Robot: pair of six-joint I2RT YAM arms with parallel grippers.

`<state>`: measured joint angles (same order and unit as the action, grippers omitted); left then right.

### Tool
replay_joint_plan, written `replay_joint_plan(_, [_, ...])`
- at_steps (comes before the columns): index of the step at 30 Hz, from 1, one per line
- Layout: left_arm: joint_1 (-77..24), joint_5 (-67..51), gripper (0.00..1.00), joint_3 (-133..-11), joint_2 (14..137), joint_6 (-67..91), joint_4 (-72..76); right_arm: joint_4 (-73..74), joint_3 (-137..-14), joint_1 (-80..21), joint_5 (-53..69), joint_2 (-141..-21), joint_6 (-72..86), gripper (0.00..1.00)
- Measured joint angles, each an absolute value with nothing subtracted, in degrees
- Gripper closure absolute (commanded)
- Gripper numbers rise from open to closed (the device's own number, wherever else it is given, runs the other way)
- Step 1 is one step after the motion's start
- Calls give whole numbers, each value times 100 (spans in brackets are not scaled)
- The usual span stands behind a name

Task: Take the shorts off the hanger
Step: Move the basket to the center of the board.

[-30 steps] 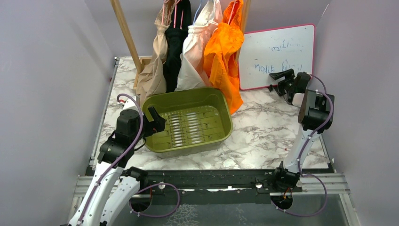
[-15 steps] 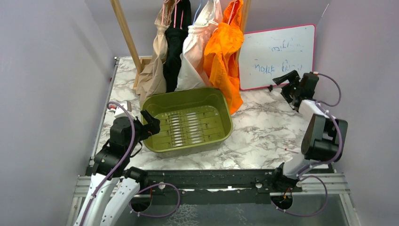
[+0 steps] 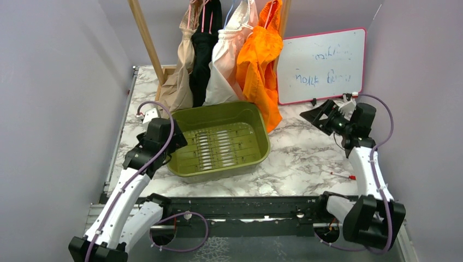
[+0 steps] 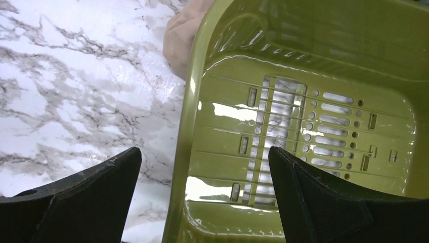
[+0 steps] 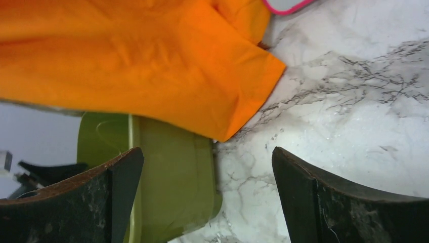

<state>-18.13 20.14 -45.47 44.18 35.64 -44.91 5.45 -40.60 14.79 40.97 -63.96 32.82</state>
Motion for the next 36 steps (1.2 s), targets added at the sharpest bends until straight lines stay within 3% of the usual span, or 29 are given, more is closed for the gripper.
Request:
replay_joint_plan(4, [-1813, 1712, 1, -4340, 4613, 3356, -4040, 1087, -3999, 1479, 4331, -5669, 3006, 1])
replay_joint_plan(9, [-1776, 252, 1, -4058, 4722, 3061, -3483, 1896, -3887, 1479, 4209, -5293, 2945, 1])
replay_joint_plan(15, [-1894, -1632, 1, -3551, 4257, 3133, -2832, 3127, -4235, 1476, 3129, -5078, 2954, 1])
replay_joint_plan(19, [-2294, -2222, 1, -3264, 4259, 3356, -2362, 3625, -4563, 1479, 2412, -4965, 2995, 1])
replay_joint_plan(27, [-4303, -2246, 1, -3299, 5369, 3861, -1328, 3957, -4781, 1479, 1992, -4609, 2969, 1])
replay_joint_plan(32, [-5623, -1461, 1, -3922, 6329, 4045, -954, 4252, -5124, 1496, 1678, -4611, 2740, 1])
replay_joint_plan(36, [-6080, -976, 1, -4010, 6375, 4095, -884, 4628, -5317, 1505, 1138, -4674, 2700, 1])
